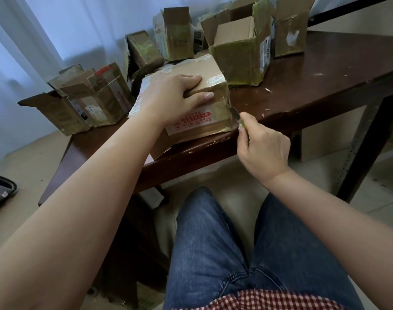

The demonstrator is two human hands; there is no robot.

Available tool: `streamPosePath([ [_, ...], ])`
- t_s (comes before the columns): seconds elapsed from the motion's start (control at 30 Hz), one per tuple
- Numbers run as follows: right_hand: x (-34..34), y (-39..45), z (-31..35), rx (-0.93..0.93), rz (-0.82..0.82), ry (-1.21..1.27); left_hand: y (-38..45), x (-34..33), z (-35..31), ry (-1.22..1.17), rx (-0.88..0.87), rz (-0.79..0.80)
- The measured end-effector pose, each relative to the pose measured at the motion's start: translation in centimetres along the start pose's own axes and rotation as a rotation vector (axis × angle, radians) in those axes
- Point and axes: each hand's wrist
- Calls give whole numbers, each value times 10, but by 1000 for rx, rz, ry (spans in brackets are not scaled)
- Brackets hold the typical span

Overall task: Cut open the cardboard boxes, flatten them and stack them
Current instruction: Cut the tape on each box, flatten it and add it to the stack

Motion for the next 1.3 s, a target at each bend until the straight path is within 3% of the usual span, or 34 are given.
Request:
streamPosePath([
  [0.3,1,-11,1,-8,77,-66,-1,4,-1,20,-7,27],
  [0.53,20,-14,-9,-85,136,59,0,9,5,19,-21,86],
  [0.77,14,27,-9,-70,80,282,-20,54,75,-16,-71,349],
  [0.87,5,38,4,-14,103,316,-27,74,106,0,47,437],
  [1.0,-7,54,16,-9,153,230,-36,75,87,-274,226,201],
  [1.07,-13,63,17,4,159,231,-34,61,67,-177,245,105],
  [1.2,-20,78,14,69,178,195,-28,29,66,281,157,42],
  [1.3,-22,80,14,188,211,110,-29,32,82,189,54,73],
])
Point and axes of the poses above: each hand's wrist, its own y-axis towards the middle knuckle, its own x-axis out of the back of the hand, z = x × y, and after that the axes turned 14 degrees about x, right-handed
